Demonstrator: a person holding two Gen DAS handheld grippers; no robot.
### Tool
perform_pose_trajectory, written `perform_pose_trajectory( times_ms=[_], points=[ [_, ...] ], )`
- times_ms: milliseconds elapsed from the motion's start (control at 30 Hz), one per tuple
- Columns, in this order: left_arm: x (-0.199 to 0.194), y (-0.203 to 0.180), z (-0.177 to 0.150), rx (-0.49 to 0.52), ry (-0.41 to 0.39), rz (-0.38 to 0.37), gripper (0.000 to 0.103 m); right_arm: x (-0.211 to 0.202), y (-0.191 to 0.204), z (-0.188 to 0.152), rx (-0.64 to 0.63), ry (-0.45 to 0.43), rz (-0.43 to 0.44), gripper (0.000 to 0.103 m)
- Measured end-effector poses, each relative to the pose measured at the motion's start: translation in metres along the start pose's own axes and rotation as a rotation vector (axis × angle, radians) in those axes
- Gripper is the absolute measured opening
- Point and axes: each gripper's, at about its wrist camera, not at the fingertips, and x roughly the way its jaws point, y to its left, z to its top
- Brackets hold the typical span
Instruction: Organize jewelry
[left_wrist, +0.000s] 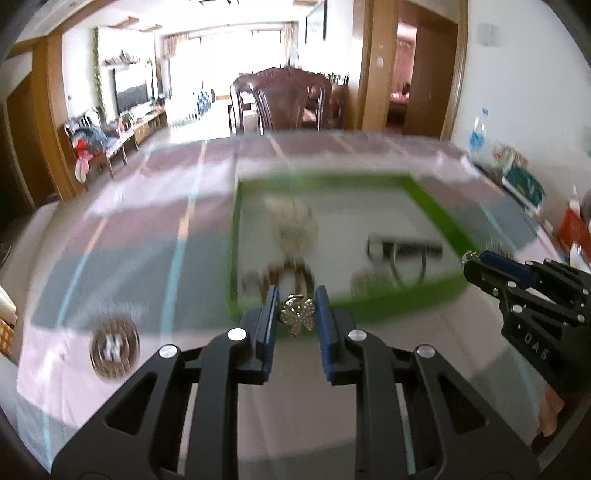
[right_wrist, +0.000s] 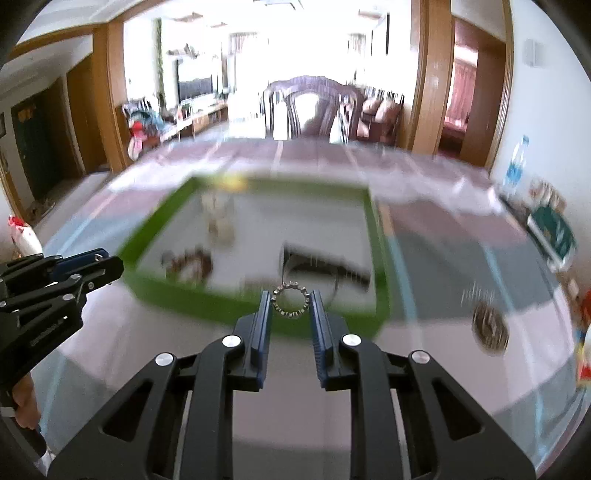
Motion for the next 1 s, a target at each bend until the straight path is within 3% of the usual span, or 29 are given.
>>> perform_pose_trajectory(
  times_ms=[167, 300, 467, 533, 567, 667, 833, 1000],
  points=[
    [0.035, 0.008, 0.042, -0.044, 0.013, 0.016, 0.020, 0.032, -0.002, 0.036, 0.030, 0.016, 0.059, 0.021],
    [0.067, 0.015, 0.042, -0.080, 0.067, 0.014, 0.020, 0.079, 0.002, 0.033, 0.049, 0.128, 0.070, 0.021],
    [0.089, 0.022, 0.038, -0.106, 0.092, 0.012, 0.023, 0.094, 0.004, 0.025, 0.062, 0.148, 0.059, 0.022],
    [0.091, 0.024, 0.037, -0.112, 0.093, 0.008, 0.042, 0.092, 0.003, 0.024, 0.066, 0.135, 0.051, 0.039],
    [0.088, 0.024, 0.036, -0.116, 0.087, 0.010, 0.047, 0.089, 0.002, 0.025, 0.067, 0.128, 0.046, 0.043],
    [0.078, 0.022, 0.034, -0.105, 0.070, 0.015, 0.050, 0.074, -0.001, 0.025, 0.067, 0.094, 0.033, 0.046],
    [0.032, 0.014, 0.018, -0.062, -0.018, 0.066, 0.069, 0.025, -0.004, 0.017, 0.050, -0.005, -0.015, 0.079],
    [-0.023, 0.000, -0.012, -0.031, -0.124, 0.115, 0.083, -0.035, -0.005, -0.007, 0.039, -0.142, -0.082, 0.092]
  ],
)
